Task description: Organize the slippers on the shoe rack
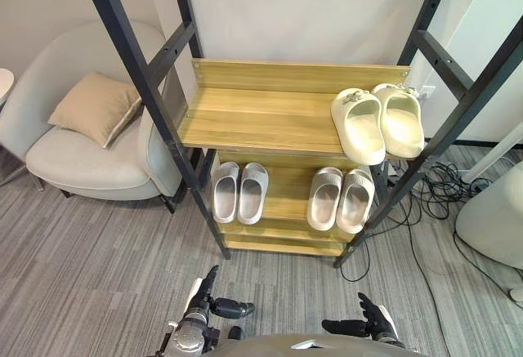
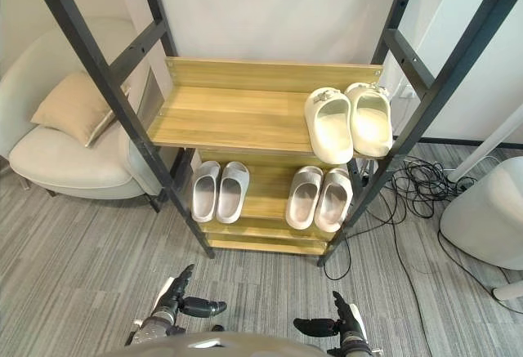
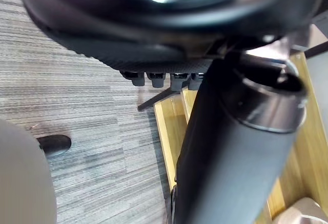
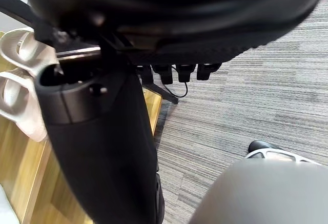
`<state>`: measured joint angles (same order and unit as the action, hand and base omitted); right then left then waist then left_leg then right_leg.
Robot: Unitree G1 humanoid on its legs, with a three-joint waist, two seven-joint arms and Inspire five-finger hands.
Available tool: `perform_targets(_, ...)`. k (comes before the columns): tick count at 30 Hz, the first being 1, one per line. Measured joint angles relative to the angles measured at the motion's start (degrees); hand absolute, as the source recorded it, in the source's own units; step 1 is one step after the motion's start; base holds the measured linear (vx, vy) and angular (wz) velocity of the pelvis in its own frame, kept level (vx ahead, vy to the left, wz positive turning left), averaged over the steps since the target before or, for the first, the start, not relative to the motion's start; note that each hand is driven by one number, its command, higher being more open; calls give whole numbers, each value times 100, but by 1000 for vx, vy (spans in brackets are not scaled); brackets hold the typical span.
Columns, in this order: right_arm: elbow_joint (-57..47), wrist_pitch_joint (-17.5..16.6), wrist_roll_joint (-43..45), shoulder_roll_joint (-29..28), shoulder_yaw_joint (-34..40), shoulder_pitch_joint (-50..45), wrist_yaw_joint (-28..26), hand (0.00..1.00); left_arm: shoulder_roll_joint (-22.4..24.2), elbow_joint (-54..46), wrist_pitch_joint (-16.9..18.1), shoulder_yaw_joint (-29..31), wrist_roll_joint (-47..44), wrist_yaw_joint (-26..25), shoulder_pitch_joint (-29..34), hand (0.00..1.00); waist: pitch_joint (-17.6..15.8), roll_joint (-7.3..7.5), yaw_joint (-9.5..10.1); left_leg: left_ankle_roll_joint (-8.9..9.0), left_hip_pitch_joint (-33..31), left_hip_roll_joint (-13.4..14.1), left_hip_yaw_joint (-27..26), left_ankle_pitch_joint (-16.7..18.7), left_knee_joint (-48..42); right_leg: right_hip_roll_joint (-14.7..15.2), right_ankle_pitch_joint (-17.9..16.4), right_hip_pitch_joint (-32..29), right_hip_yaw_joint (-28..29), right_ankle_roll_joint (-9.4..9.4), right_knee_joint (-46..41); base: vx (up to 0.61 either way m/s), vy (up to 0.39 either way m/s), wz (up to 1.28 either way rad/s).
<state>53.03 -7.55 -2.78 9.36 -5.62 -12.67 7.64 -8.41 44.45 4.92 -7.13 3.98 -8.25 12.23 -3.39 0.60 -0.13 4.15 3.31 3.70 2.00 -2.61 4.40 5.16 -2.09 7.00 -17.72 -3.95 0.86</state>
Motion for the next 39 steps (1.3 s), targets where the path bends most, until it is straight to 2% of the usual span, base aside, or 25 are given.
perform_targets(1, 26, 1, -6, 0, 0, 23, 0, 100, 5, 21, 0, 19, 0, -4, -13, 100, -14, -3, -1, -4, 0, 1, -8, 17, -28, 16, -56, -39, 28, -1, -116, -3, 27, -18)
perform_targets(2, 86, 19, -22, -3, -1, 125, 2, 100, 57, 58, 1, 173, -1, -16, -52, 100, -120, 7, 4, -25, -10, -25, -66, 127, -218, 152, -374, -291, 100, -17, -783, -7, 29, -14)
perform_targets(4, 100, 32, -73, -9, -4, 226, 5, 100, 84, 105, -1, 254, -1, -90, -130, 100, -260, 55, 3, -54, -47, -130, -94, 235, -469, 355, -702, -562, 204, -74, -1542, -34, 27, -11)
perform_targets(6, 119, 73, -167, 3, -3, 320, 13, 100, 103, 233, -2, 235, 1, -141, -233, 100, -304, 57, -11, -85, -242, -225, -49, 292, -685, 506, -875, -861, 328, -80, -2109, -53, 3, 12)
perform_targets(9, 108, 80, -159, 10, -1, 337, 47, 100, 140, 309, -9, 186, 0, -168, -343, 100, -360, 32, -33, -102, -727, -295, 371, 321, -1011, 552, -1035, -1101, 668, -165, -2510, -110, -36, 78)
perform_targets(10, 53, 81, -155, -3, -2, 333, 55, 100, 196, 296, -11, 206, -12, -193, -360, 100, -397, 47, -16, -93, -876, -364, 599, 301, -1122, 579, -1269, -1242, 909, -153, -2955, -102, -97, 102)
perform_targets(11, -7, 80, -158, -32, -12, 330, 54, 100, 193, 268, -12, 261, -54, -223, -366, 100, -428, 119, 3, -58, -923, -442, 734, 290, -1206, 581, -1434, -1312, 1146, -133, -3318, -140, -150, 105)
perform_targets(12, -30, 80, -159, -56, -27, 338, 52, 100, 208, 218, -14, 364, -70, -248, -352, 100, -444, 188, 29, 15, -958, -508, 869, 291, -1297, 522, -1602, -1272, 1399, -170, -3307, -161, -198, 62)
perform_targets(13, -75, 80, -157, -67, -39, 343, 54, 100, 215, 183, -10, 401, -107, -289, -349, 100, -416, 229, 125, 67, -1031, -511, 892, 263, -1303, 469, -1792, -1227, 1511, -98, -3112, -149, -182, 37)
perform_targets(15, -134, 79, -147, 38, -30, 483, 53, 100, 377, 202, -11, 415, -123, -390, -373, 100, -420, -11, 276, 136, -1244, -300, 1037, 254, -1325, 213, -1769, -1290, 1367, 38, -2929, -150, -161, 27)
perform_targets(18, -153, 75, 17, -28, -69, 678, 159, 100, 427, 206, -11, 332, -120, -434, -466, 100, -475, -182, 274, 167, -1485, -103, 1535, 189, -816, -43, -1633, -1557, 941, 223, -2831, -97, -223, 73)
perform_targets(19, -152, 76, 64, -71, -69, 715, 172, 100, 437, 230, -16, 313, -122, -449, -477, 100, -504, -225, 272, 159, -1581, 48, 1540, 188, -577, -132, -1487, -1569, 706, 376, -2693, -20, -149, 75)
perform_targets(20, -144, 79, 61, -113, -66, 738, 176, 100, 451, 256, -21, 304, -120, -449, -492, 100, -513, -234, 268, 103, -1657, 138, 1439, 223, -485, -115, -1391, -1565, 538, 459, -2546, 5, -96, 104)
perform_targets(21, -116, 81, 62, -248, -20, 782, 188, 100, 435, 314, -37, 295, -119, -428, -627, 100, -546, -186, 219, -6, -1956, 207, 908, 289, -665, -56, -1242, -1558, 202, 544, -2286, 15, -82, 132)
perform_targets(23, -102, 124, 61, -368, 102, 812, 200, 100, 441, 312, -40, 307, -119, -438, -787, 100, -629, -74, 175, -11, -2211, 40, 37, 232, -1588, 118, -1113, -1426, -264, 601, -2012, 33, -115, 123)
perform_targets(24, -102, 124, 61, -370, 103, 811, 200, 100, 442, 312, -39, 307, -119, -439, -787, 100, -629, -73, 175, -12, -2209, 39, 30, 231, -1599, 118, -1112, -1421, -267, 600, -2009, 57, -48, 83)
perform_targets(25, -99, 124, 62, -381, 110, 793, 208, 100, 468, 341, -37, 284, -117, -442, -755, 100, -620, -109, 167, -79, -2011, 65, -448, 336, -2302, 109, -1103, -1286, -582, 600, -1912, 54, 1, 103)
perform_targets(26, -93, 122, 61, -374, 148, 883, 218, 100, 492, 418, -32, 188, -111, -438, -783, 100, -586, -207, 88, -188, -1952, 100, -898, 235, -1994, 92, -1100, -1261, -849, 596, -1900, 32, 42, 119)
perform_targets(28, -70, 126, 62, -446, 231, 941, 213, 100, 451, 426, -16, 111, -103, -422, -797, 100, -575, -87, 53, -164, -1748, -42, -914, -262, -1172, 121, -924, -1216, -1022, 591, -1546, 9, 36, 83)
perform_targets(29, -28, 76, 61, -529, 232, 1015, 210, 100, 414, 476, -14, 80, -101, -407, -833, 100, -596, -17, 33, -235, -1558, -7, -1397, -48, -1107, 142, -813, -1045, -1249, 523, -1207, 45, 23, 86)
perform_targets(30, 15, 75, 64, -499, 254, 1060, 209, 100, 491, 658, -26, 79, -97, -408, -852, 100, -621, -103, -35, -177, -1132, 77, -1780, 187, -975, 141, -783, -862, -1423, 473, -1176, 60, 34, 76)
perform_targets(32, 52, 77, 64, -497, 366, 1046, 201, 100, 568, 737, -27, 77, -93, -394, -844, 100, -621, -185, -44, -139, -730, 43, -1699, 69, -381, 104, -744, -698, -1529, 403, -1081, 43, 97, 46)
perform_targets(34, 157, 79, 61, -630, 441, 1095, 167, 100, 495, 754, -15, 82, -90, -389, -852, 100, -621, -115, -22, -218, -545, -124, -1485, -144, 11, 118, -611, -506, -1710, 207, -814, -10, 107, 44)
perform_targets(37, 231, 107, 55, -785, 430, 1072, 126, 100, 410, 788, -12, 91, -90, -386, -845, 100, -614, -50, -8, -257, -496, -282, -1289, -155, 54, 228, -566, -359, -1870, 113, -758, -2, 89, 39)
perform_targets(39, 260, 117, 52, -801, 424, 1096, 108, 100, 398, 827, -1, 142, -91, -385, -845, 100, -620, -41, -5, -367, -444, -403, -1219, -100, 53, 342, -637, -309, -1942, -9, -869, 10, 151, 32)
